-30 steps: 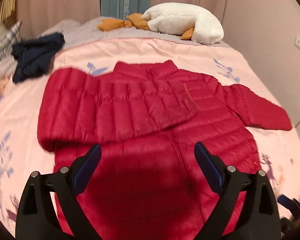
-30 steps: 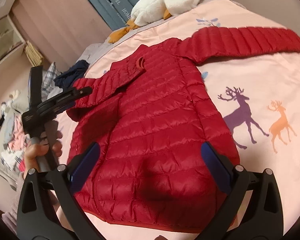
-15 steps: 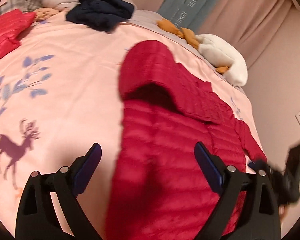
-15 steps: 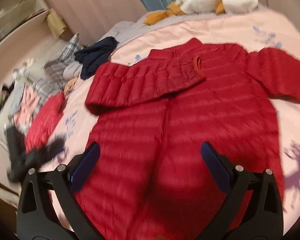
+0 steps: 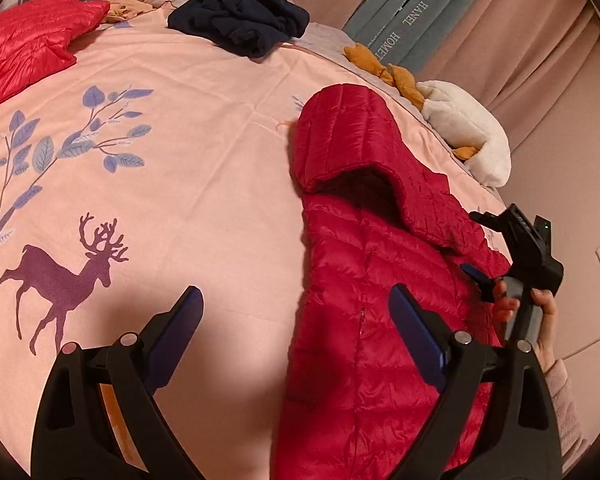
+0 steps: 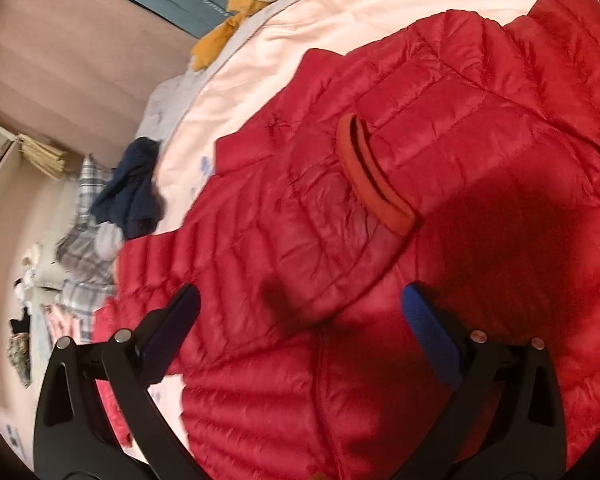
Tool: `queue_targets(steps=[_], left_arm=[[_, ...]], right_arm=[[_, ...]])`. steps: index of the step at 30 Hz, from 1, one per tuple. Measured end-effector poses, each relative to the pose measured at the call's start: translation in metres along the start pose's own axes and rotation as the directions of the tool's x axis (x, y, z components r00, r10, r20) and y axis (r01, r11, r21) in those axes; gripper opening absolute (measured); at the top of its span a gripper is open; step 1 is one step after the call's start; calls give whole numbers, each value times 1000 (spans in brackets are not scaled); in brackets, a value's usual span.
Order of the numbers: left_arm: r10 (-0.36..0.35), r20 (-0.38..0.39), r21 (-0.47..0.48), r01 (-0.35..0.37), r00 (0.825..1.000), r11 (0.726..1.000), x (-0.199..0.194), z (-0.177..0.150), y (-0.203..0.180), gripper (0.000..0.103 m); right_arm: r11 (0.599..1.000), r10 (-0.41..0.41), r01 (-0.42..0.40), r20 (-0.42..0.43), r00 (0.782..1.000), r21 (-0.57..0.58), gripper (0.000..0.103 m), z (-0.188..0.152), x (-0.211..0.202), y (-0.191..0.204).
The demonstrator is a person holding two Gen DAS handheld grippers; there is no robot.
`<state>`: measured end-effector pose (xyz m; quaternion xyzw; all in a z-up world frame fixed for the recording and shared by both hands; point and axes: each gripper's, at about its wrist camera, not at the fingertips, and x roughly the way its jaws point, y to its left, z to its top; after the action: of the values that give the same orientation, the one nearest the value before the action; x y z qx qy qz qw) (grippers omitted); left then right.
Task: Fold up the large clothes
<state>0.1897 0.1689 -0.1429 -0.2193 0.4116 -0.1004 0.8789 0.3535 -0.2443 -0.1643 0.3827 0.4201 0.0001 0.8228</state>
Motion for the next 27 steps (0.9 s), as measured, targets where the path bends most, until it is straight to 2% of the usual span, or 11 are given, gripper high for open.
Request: queue_targets(steps=[3, 5, 8, 10, 14, 16, 17, 22, 27], left_arm=[[-5, 4, 8, 5, 1000, 1000, 1, 1, 0, 94], [-4, 8, 18, 3, 1000, 1000, 1, 0, -2, 94], [2, 8, 28, -2, 1000, 1000, 2, -2, -1, 94], [13, 1, 30, -13, 1000, 999, 4, -3, 0, 94], [28, -3, 28, -28, 1000, 999, 4, -5, 4, 94], [27, 2, 26, -27, 1000, 999, 3, -5, 5, 94], [31, 7, 28, -31, 999, 999, 2, -5, 6, 94], [34, 6, 28, -34, 999, 999, 1, -5, 9, 94], [35, 2, 18, -35, 999, 999, 0, -6, 14, 94]], right_arm=[[1000, -29, 29, 27, 999, 2, 101, 2, 7, 1], [998, -67, 66, 49, 997, 12, 97, 3, 10, 2], [994, -109, 107, 83, 991, 26, 86, 4, 11, 2], [989, -149, 148, 99, 984, 16, 71, 5, 12, 4], [973, -225, 229, 116, 967, -19, 53, 7, 16, 6], [964, -258, 265, 121, 958, -39, 41, 8, 17, 7], [958, -274, 281, 125, 954, -47, 38, 8, 17, 8], [942, -302, 320, 156, 940, -104, 16, 4, 11, 16], [928, -299, 334, 202, 932, -165, 10, -1, 0, 31]])
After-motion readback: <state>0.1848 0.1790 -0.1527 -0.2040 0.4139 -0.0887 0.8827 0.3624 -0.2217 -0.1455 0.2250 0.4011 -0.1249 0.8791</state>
